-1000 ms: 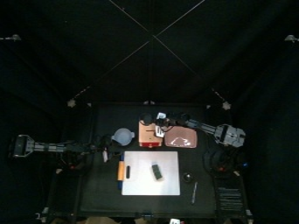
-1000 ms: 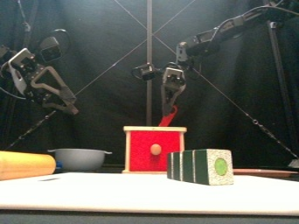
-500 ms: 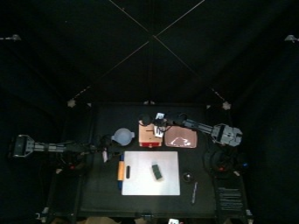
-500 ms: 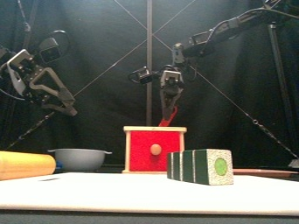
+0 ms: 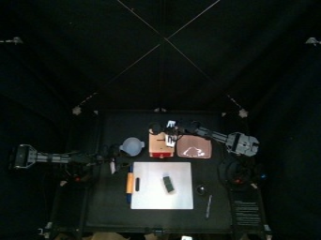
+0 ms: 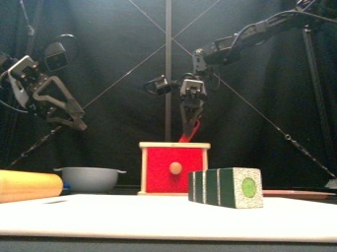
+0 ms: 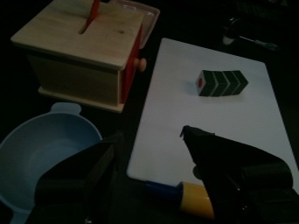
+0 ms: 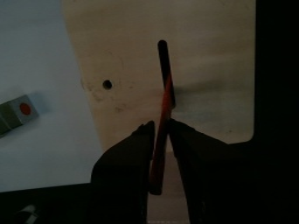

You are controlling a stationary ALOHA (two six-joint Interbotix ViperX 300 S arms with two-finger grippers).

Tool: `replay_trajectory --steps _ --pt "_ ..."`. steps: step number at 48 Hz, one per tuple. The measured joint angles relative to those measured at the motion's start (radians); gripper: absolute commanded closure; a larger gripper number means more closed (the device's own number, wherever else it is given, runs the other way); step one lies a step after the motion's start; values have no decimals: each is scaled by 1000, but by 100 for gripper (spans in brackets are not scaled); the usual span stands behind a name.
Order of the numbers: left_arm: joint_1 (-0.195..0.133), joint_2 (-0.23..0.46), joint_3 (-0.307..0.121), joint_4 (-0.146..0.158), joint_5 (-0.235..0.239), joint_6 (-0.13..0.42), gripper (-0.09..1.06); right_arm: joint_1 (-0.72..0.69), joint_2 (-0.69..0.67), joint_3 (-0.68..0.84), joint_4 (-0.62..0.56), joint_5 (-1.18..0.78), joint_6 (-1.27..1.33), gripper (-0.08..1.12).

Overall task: Place sushi on board then cut the sushi with the knife then place the pieces on the plate
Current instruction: Pick knife at handle with right hand

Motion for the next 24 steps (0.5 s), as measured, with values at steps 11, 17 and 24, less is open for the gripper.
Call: replay_trajectory --steps 11,17,24 --pt "0 0 0 0 0 0 6 0 2 0 0 -5 0 46" --pt "2 0 0 0 0 0 6 0 2 0 -2 -8 2 52" --pt "2 0 0 0 0 0 6 0 2 -2 -3 -8 0 60"
